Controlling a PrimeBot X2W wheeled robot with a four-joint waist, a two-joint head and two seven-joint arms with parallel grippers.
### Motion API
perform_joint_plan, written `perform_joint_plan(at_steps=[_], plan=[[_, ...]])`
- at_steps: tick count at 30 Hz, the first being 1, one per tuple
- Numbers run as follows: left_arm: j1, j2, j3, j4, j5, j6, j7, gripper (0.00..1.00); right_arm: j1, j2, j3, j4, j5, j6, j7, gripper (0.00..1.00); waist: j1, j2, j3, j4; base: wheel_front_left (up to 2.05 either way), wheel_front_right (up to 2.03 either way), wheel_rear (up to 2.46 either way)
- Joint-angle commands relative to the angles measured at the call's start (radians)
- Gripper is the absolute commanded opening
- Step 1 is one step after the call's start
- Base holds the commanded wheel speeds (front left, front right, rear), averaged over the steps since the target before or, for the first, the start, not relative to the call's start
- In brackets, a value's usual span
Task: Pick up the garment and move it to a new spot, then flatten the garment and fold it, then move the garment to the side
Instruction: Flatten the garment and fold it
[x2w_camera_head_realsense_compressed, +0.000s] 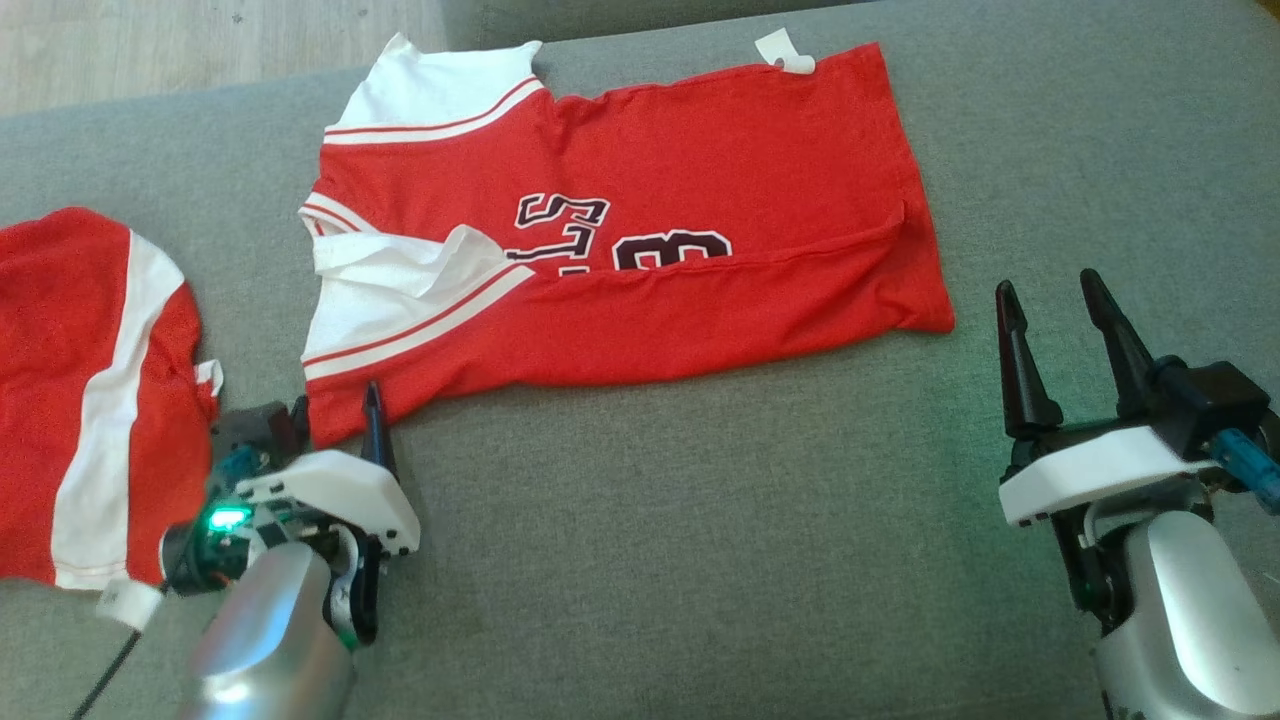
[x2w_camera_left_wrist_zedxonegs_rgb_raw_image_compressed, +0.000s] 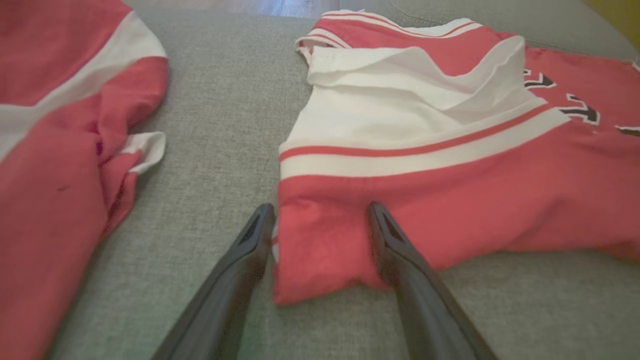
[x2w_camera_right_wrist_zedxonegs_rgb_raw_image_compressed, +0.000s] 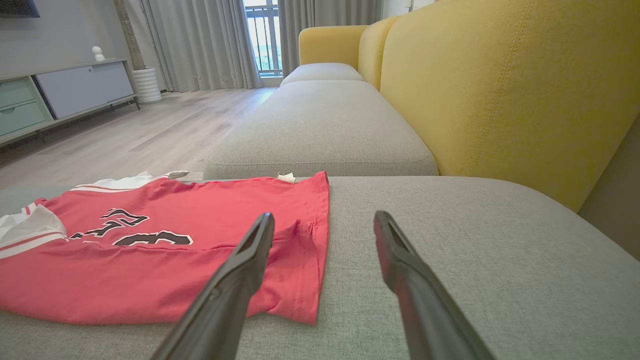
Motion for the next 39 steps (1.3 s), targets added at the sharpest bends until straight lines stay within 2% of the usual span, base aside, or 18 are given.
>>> perform_joint_plan(at_steps=[1, 5, 7, 8, 14, 18, 24, 30, 37, 38, 39], plan=[[-0.023, 0.021, 0.022, 0.003, -0.002, -0.003, 0.018, 1.00, -0.034, 0.005, 0.019, -0.037, 0.005, 0.007, -0.001, 1.00, -0.0001, 0.0000, 0.001, -0.001, 0.00, 0.00, 0.00], [-0.031, 0.022, 0.006, 0.043, -0.006, -0.019, 0.062, 1.00, -0.037, 0.005, 0.016, -0.036, 0.009, 0.007, 0.002, 1.00, -0.0001, 0.0000, 0.003, 0.000, 0.00, 0.00, 0.00], [-0.036, 0.020, 0.002, 0.049, -0.010, -0.031, 0.066, 0.07, -0.038, 0.003, 0.021, -0.030, 0.008, 0.007, 0.014, 1.00, -0.0001, 0.0000, 0.004, 0.003, 0.00, 0.00, 0.00], [-0.040, 0.021, 0.002, 0.045, -0.010, -0.034, 0.055, 0.00, -0.039, 0.003, 0.021, -0.025, 0.007, 0.007, 0.022, 1.00, -0.0001, 0.0000, 0.003, 0.005, 0.00, 0.00, 0.00], [-0.072, 0.033, 0.003, -0.026, 0.013, -0.051, -0.106, 0.00, -0.063, 0.025, -0.006, 0.040, -0.022, 0.007, 0.114, 1.00, -0.0001, 0.0000, 0.007, 0.024, 0.00, 0.00, 0.00], [-0.092, 0.040, -0.006, -0.100, 0.041, -0.067, -0.167, 0.00, -0.108, 0.059, -0.044, 0.113, 0.004, 0.007, 0.190, 1.00, -0.0001, 0.0000, 0.014, 0.042, 0.00, 0.00, 0.00], [-0.095, 0.038, -0.021, -0.217, 0.086, -0.079, -0.189, 0.00, -0.201, 0.077, -0.114, 0.280, 0.114, 0.007, 0.266, 1.00, -0.0001, 0.0000, 0.029, 0.073, 0.00, 0.00, 0.00], [-0.081, 0.035, -0.031, -0.264, 0.103, -0.079, -0.191, 0.00, -0.287, 0.078, -0.084, 0.450, 0.165, 0.007, 0.266, 1.00, -0.0001, 0.0000, 0.045, 0.094, 0.00, 0.00, 0.00], [-0.073, 0.035, -0.033, -0.272, 0.104, -0.079, -0.192, 0.00, -0.344, 0.078, -0.051, 0.582, 0.182, 0.007, 0.247, 1.00, -0.0001, 0.0000, 0.051, 0.108, 0.00, 0.00, 0.00], [-0.072, 0.035, -0.032, -0.272, 0.103, -0.078, -0.192, 0.00, -0.351, 0.078, -0.045, 0.599, 0.178, 0.007, 0.244, 0.27, -0.0001, 0.0000, 0.051, 0.108, 0.00, 0.00, 0.00], [-0.071, 0.036, -0.031, -0.272, 0.102, -0.078, -0.192, 0.00, -0.358, 0.078, -0.039, 0.612, 0.167, 0.007, 0.235, 0.00, -0.0001, 0.0000, 0.051, 0.109, 0.00, 0.00, 0.00]])
